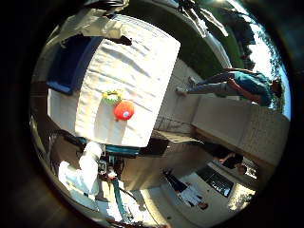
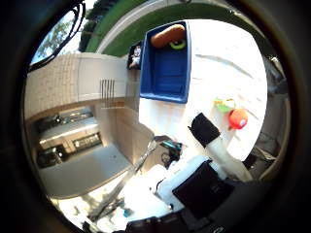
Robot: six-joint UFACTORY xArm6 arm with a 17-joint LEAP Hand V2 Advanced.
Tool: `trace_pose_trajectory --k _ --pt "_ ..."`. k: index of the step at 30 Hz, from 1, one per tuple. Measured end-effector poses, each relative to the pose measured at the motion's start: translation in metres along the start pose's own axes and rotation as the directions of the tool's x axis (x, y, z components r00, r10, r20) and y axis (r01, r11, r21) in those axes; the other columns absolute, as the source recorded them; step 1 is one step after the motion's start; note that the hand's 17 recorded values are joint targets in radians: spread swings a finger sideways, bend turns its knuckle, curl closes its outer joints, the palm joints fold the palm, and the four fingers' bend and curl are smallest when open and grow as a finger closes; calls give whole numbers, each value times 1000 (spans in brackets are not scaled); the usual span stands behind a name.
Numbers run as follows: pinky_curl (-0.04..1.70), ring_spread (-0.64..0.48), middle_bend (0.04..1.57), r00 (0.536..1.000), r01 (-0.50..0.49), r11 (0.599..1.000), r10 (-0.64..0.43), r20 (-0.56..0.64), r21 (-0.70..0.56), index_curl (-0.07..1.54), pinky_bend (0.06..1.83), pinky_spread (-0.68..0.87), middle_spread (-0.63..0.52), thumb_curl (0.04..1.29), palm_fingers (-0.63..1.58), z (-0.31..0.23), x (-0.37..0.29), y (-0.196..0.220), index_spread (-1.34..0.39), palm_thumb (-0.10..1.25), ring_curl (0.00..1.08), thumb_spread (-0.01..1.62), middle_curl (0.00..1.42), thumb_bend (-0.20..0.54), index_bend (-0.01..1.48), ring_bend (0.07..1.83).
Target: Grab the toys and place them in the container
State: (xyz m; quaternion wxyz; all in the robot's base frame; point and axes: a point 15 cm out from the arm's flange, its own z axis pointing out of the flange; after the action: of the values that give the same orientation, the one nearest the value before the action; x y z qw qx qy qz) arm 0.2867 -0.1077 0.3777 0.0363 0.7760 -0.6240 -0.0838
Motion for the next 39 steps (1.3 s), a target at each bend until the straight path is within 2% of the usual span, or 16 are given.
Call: trace_pose_trajectory --k 2,7,18,19,22,26,29,30,31,32,35,39 --pt "280 294 193 999 -32 999 32 -36 -1 213 815 497 59 384 110 15 27 13 -227 655 312 1152 365 -27 167 499" --pt "265 294 187 997 -80 997 80 -24 -18 223 806 495 57 380 125 62 50 18 -194 655 309 1153 362 -26 167 486" --pt "233 298 182 991 -127 992 126 -50 -7 246 792 498 55 367 168 166 62 -14 -138 646 304 1154 350 -27 168 472" --pt "231 299 181 989 -148 988 147 -27 -45 247 791 498 55 367 172 191 69 -18 -137 646 304 1153 349 -27 170 473" --pt "224 302 186 985 -174 983 173 -15 -67 253 794 503 56 367 204 201 73 -16 -115 648 303 1150 348 -25 177 473" --pt "210 311 215 984 -178 977 175 -42 -112 253 827 517 22 371 373 210 80 -10 -87 669 308 1141 360 -22 166 532" --pt "213 273 312 979 -194 969 182 -89 -150 231 926 508 -31 378 710 215 85 -7 -121 702 339 1135 394 -16 135 691" --pt "231 227 395 980 -189 969 176 -97 -159 208 983 487 -54 381 896 216 85 -8 -157 716 374 1132 426 -15 100 812" --pt "240 215 442 981 -183 970 168 -102 -161 194 1005 476 -58 381 964 216 85 -10 -172 719 392 1131 446 -17 79 869" --pt "247 186 564 981 -177 971 162 -103 -159 170 1015 460 -74 386 1091 215 83 -12 -214 741 440 1128 498 -12 88 998" --pt "317 106 773 986 -149 975 134 -104 -162 163 1121 426 -117 402 1151 213 73 -18 -300 791 546 1116 615 -7 180 1171" --pt "409 24 946 986 -154 978 143 -83 -142 174 1320 344 -157 442 1175 193 60 -20 -428 887 626 1094 731 2 320 1253"
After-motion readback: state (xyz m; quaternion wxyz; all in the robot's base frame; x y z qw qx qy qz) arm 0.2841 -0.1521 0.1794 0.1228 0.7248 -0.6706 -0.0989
